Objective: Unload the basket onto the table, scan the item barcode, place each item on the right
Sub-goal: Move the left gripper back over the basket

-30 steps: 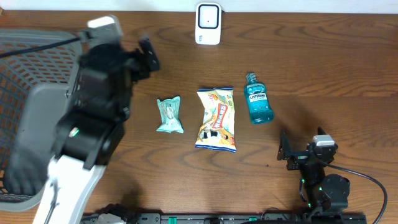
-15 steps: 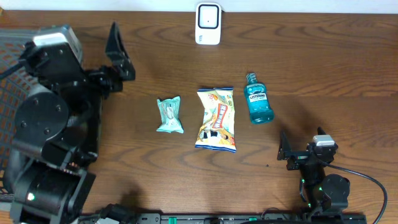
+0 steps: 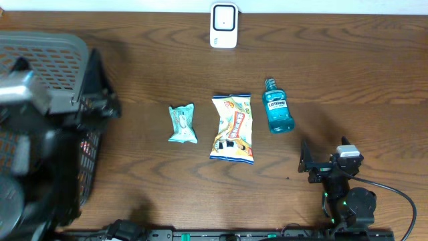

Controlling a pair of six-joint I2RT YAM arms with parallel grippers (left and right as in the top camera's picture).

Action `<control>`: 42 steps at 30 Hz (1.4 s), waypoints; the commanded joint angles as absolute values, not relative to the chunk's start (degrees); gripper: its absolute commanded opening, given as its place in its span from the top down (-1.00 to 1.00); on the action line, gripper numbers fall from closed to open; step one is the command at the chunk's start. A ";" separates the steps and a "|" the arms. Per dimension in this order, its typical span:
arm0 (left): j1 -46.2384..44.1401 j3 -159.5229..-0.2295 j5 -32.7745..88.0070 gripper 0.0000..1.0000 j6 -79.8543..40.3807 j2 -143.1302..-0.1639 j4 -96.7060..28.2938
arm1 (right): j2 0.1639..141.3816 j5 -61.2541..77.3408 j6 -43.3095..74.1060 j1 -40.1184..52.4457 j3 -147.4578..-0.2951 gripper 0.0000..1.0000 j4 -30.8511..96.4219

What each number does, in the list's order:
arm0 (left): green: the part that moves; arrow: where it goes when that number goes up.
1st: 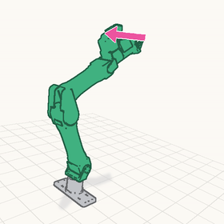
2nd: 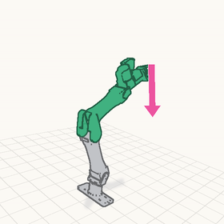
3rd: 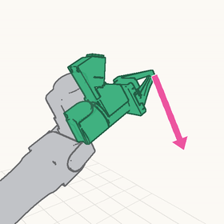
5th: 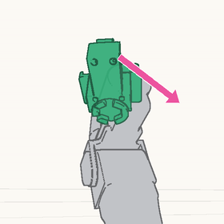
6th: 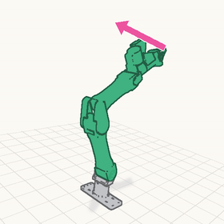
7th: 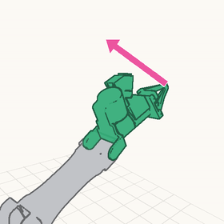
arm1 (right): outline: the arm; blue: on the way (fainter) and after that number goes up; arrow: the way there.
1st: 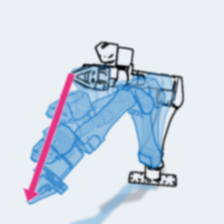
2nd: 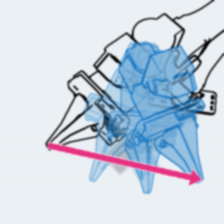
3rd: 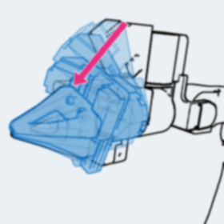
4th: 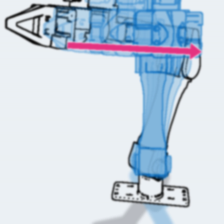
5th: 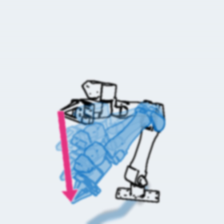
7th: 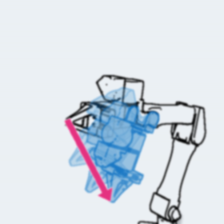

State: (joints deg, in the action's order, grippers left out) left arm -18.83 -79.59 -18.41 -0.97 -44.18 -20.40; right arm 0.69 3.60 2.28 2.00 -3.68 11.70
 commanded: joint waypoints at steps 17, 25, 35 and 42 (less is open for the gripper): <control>1.96 -80.23 -54.98 -1.00 -2.02 -58.02 -14.17 | 0.34 3.36 1.54 2.61 -3.57 -0.99 11.79; 17.12 -80.23 -46.68 -1.00 -18.85 -68.47 -28.47 | 0.34 3.36 1.52 2.61 -3.57 -0.99 11.79; 33.63 -80.23 -13.96 -1.00 -56.16 -81.23 -54.33 | 0.34 3.36 1.54 2.61 -3.57 -0.98 11.79; 35.70 -80.16 1.48 -1.00 -58.54 -84.93 -57.14 | 0.34 3.36 1.52 2.61 -3.57 -0.99 11.79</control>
